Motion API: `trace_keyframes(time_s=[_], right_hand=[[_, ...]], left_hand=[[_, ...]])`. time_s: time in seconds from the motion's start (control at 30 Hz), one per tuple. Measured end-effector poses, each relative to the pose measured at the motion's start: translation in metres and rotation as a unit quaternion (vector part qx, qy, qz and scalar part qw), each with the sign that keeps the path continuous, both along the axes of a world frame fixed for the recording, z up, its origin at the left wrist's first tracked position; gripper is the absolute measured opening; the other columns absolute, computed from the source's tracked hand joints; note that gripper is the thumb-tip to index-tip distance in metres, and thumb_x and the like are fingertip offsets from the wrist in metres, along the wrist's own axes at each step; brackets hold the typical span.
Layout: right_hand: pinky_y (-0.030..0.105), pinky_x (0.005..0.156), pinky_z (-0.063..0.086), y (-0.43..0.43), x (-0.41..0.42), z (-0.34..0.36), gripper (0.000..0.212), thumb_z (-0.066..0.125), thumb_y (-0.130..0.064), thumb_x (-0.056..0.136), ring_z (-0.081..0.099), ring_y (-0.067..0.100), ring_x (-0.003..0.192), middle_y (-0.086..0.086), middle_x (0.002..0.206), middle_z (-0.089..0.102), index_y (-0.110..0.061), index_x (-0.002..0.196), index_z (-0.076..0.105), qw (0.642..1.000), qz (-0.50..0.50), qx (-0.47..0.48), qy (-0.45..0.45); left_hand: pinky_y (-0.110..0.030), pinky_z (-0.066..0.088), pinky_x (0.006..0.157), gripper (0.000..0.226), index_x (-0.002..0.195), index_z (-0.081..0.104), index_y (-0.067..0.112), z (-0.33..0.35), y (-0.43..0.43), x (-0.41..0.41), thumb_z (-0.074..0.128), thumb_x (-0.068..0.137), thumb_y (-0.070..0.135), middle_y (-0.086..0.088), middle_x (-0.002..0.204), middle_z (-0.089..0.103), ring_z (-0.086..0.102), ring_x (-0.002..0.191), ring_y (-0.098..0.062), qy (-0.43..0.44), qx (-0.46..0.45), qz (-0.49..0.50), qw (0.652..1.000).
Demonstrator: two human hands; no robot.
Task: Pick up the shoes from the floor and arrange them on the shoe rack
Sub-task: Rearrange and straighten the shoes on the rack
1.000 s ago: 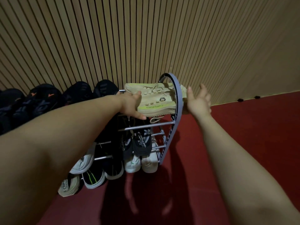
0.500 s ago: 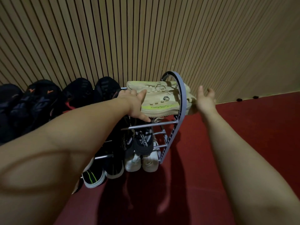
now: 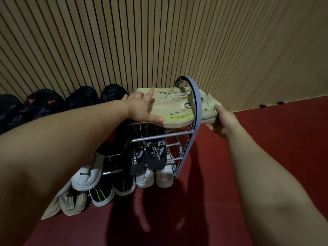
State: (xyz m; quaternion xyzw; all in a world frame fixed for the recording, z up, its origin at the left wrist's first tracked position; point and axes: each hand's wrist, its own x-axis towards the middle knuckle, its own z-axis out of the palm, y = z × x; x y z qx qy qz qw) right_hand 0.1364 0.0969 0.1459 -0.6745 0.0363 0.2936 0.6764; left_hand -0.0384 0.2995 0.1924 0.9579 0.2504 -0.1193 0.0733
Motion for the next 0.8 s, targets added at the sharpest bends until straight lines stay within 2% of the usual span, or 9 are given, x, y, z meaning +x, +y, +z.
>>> trace_keyframes(time_s=[0.07, 0.3, 0.37, 0.5, 0.6, 0.7, 0.8], right_hand=[[0.033, 0.066, 0.051, -0.004, 0.006, 0.001, 0.030, 0.053, -0.030, 0.094, 0.065, 0.019, 0.089, 0.004, 0.102, 0.068, -0.015, 0.119, 0.057, 1.000, -0.012, 0.003, -0.007], [0.029, 0.058, 0.047, -0.030, 0.025, 0.008, 0.027, 0.048, -0.031, 0.095, 0.063, 0.015, 0.076, -0.001, 0.088, 0.066, -0.019, 0.118, 0.056, 0.997, -0.059, 0.004, -0.044], [0.030, 0.062, 0.050, -0.038, 0.027, 0.010, 0.026, 0.050, -0.030, 0.095, 0.064, 0.016, 0.078, 0.000, 0.091, 0.067, -0.020, 0.118, 0.056, 0.996, -0.066, 0.009, -0.055], [0.041, 0.083, 0.055, -0.053, 0.037, 0.013, 0.030, 0.053, -0.029, 0.091, 0.068, 0.023, 0.091, 0.004, 0.101, 0.069, -0.017, 0.119, 0.057, 0.991, -0.110, 0.030, -0.073], [0.031, 0.065, 0.053, -0.067, 0.037, 0.019, 0.019, 0.051, -0.027, 0.093, 0.066, 0.018, 0.079, 0.001, 0.090, 0.068, -0.019, 0.108, 0.059, 0.989, -0.124, 0.027, -0.072], [0.032, 0.070, 0.053, -0.082, 0.036, 0.021, 0.012, 0.049, -0.025, 0.095, 0.065, 0.016, 0.077, 0.000, 0.087, 0.067, -0.019, 0.091, 0.058, 0.988, -0.138, 0.043, -0.063], [0.027, 0.061, 0.051, -0.103, 0.036, 0.028, 0.015, 0.047, -0.025, 0.096, 0.065, 0.015, 0.076, -0.002, 0.082, 0.070, -0.019, 0.096, 0.060, 0.982, -0.169, 0.065, -0.055]], left_hand=[[-0.050, 0.002, 0.117, 0.112, 0.148, -0.020, 0.025, -0.001, -0.001, -0.002, 0.047, 0.074, 0.076, -0.013, 0.158, 0.006, 0.006, 0.146, -0.030, -0.002, -0.004, 0.002, 1.000], [-0.048, 0.002, 0.116, 0.109, 0.148, -0.020, 0.025, 0.003, -0.004, -0.008, 0.046, 0.076, 0.074, -0.014, 0.158, 0.003, 0.003, 0.146, -0.030, -0.006, -0.012, 0.013, 1.000], [-0.048, 0.002, 0.116, 0.108, 0.147, -0.020, 0.025, 0.004, -0.005, -0.008, 0.046, 0.077, 0.074, -0.014, 0.159, 0.002, 0.003, 0.146, -0.030, -0.012, -0.022, 0.017, 1.000], [-0.049, 0.002, 0.116, 0.109, 0.147, -0.020, 0.027, 0.006, -0.010, -0.006, 0.046, 0.075, 0.075, -0.013, 0.159, 0.002, 0.003, 0.146, -0.030, -0.019, -0.037, 0.018, 0.999], [-0.049, 0.004, 0.116, 0.110, 0.147, -0.021, 0.029, 0.009, -0.017, -0.002, 0.045, 0.073, 0.078, -0.015, 0.158, 0.003, 0.005, 0.146, -0.032, -0.019, -0.044, 0.018, 0.999], [-0.050, 0.005, 0.117, 0.110, 0.147, -0.021, 0.030, 0.013, -0.026, -0.001, 0.045, 0.073, 0.078, -0.015, 0.158, 0.006, 0.005, 0.145, -0.033, -0.023, -0.044, 0.012, 0.999], [-0.050, 0.010, 0.117, 0.109, 0.147, -0.020, 0.031, 0.019, -0.033, -0.003, 0.046, 0.073, 0.077, -0.013, 0.157, 0.008, 0.007, 0.144, -0.035, -0.031, -0.047, 0.009, 0.998]])
